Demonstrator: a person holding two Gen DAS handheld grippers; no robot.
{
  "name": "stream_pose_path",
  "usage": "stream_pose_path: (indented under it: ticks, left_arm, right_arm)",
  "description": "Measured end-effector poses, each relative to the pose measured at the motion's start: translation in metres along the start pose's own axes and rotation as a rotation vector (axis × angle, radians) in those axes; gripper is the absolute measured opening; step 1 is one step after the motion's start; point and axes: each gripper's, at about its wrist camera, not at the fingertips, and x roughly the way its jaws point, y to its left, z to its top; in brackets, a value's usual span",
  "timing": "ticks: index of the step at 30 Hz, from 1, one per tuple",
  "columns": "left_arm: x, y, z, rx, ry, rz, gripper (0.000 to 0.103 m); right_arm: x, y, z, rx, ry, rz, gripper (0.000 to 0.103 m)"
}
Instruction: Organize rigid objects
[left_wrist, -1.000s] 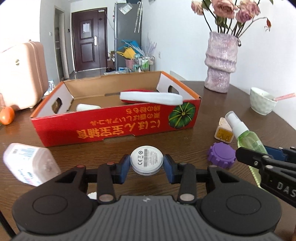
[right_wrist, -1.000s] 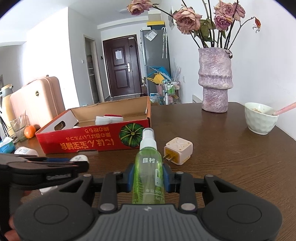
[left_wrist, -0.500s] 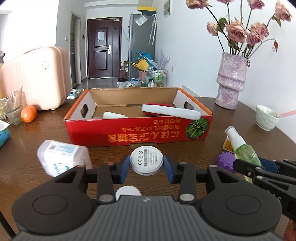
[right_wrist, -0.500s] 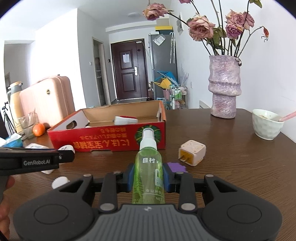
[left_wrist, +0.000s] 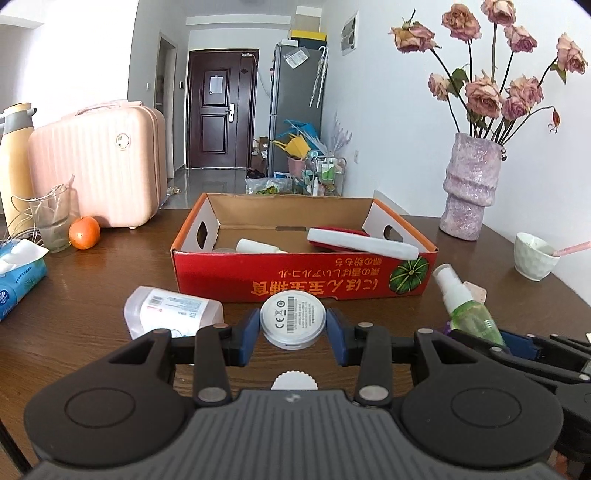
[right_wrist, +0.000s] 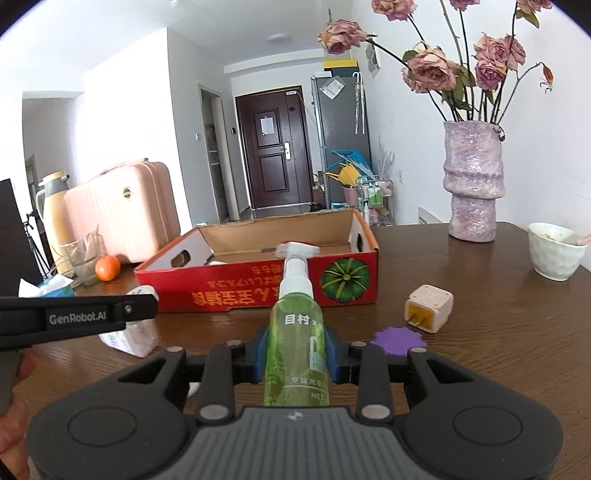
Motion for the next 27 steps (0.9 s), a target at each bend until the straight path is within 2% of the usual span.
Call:
stream_pose_path:
  ticks: [9, 27]
  left_arm:
    - [-0.006, 0.01, 0.019, -0.02, -0.044, 0.009, 0.04]
    - [0.021, 0.019, 0.063, -0.072, -0.105, 0.05, 0.04]
  right_arm:
    - [0.004, 0.019, 0.018, -0.017, -0.024, 0.014, 0.03]
    - [0.039, 0.029, 0.065, 0.0, -0.099, 0.004, 0.03]
